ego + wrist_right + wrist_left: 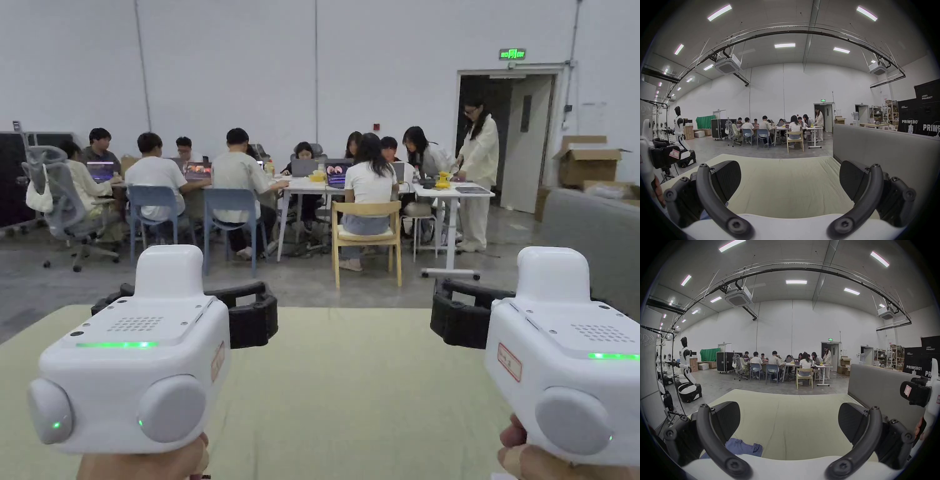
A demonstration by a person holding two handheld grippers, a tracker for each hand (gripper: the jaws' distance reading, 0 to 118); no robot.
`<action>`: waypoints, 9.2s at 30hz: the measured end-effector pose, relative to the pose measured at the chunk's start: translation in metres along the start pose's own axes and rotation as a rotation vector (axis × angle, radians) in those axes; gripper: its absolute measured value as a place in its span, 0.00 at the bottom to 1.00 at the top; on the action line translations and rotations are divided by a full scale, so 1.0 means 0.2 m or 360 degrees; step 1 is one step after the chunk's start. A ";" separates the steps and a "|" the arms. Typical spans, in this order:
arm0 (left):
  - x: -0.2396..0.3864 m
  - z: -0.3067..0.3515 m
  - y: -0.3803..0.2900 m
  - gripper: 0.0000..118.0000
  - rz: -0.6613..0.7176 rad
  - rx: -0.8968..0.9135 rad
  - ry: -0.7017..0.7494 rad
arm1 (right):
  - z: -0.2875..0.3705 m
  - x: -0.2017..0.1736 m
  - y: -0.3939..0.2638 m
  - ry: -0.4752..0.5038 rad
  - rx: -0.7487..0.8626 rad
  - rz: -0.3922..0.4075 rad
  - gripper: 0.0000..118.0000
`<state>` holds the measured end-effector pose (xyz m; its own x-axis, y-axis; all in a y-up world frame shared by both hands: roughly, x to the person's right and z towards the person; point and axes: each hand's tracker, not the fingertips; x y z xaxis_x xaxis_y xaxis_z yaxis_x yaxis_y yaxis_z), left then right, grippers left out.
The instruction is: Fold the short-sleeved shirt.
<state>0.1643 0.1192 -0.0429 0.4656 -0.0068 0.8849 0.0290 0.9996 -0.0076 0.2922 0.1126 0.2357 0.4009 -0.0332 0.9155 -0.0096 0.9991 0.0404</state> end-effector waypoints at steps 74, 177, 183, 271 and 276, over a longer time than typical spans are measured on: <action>-1.20 -0.17 -0.96 0.00 0.0143 -0.0907 0.0493 | -0.24 -1.55 -0.76 0.1201 -0.0656 0.0222 0.02; -0.32 -0.71 -1.53 0.06 0.0186 -0.1348 0.0025 | -0.20 0.20 -1.14 0.0319 -0.1114 -0.0059 0.02; -0.27 -1.12 -1.86 1.00 -0.0030 -0.1484 0.0059 | -0.31 0.25 -1.23 0.0247 -0.1189 -0.0085 0.02; -0.54 -1.86 0.58 0.00 0.0096 -0.0537 0.0153 | -1.89 0.48 0.67 -0.0248 -0.0712 0.0437 0.06; -0.49 -1.95 0.28 0.01 0.0010 -0.0698 0.0123 | -1.97 0.54 0.29 -0.0253 -0.0830 0.0343 0.06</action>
<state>0.4646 0.1640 -0.3115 0.5314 -0.0196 0.8469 0.3906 0.8928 -0.2245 0.6954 0.1770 0.1790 0.2970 0.2088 0.9317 0.3926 0.8628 -0.3186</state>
